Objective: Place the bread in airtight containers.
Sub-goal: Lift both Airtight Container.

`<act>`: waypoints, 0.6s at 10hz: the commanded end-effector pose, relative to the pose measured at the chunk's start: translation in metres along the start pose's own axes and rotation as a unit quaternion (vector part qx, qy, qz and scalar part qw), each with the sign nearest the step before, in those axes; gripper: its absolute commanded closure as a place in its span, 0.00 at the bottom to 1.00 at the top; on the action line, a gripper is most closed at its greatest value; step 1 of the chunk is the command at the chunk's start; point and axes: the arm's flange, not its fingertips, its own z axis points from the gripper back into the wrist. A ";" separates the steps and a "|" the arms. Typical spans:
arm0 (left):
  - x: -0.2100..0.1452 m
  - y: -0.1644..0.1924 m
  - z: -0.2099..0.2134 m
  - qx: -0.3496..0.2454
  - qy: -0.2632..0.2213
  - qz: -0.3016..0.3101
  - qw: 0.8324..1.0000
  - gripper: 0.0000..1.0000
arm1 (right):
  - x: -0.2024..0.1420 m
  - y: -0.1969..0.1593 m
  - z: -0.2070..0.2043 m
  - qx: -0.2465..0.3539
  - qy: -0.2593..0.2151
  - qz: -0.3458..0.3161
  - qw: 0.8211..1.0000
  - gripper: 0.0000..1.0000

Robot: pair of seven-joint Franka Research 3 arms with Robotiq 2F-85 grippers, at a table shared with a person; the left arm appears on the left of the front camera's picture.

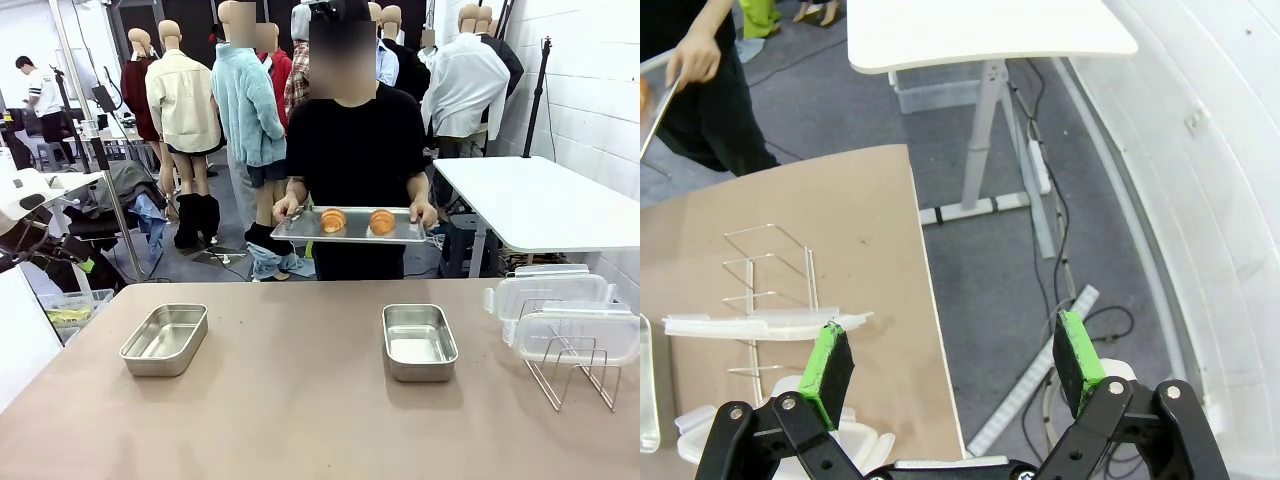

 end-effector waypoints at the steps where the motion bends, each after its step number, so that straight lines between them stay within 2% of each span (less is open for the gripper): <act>1: 0.000 0.003 -0.001 0.002 -0.006 0.001 1.000 0.00 | -0.001 -0.001 -0.001 -0.002 0.002 0.004 1.000 0.00; 6: 0.000 0.003 -0.001 0.002 -0.006 0.001 1.000 0.00 | -0.001 -0.001 -0.001 -0.002 0.002 0.004 1.000 0.00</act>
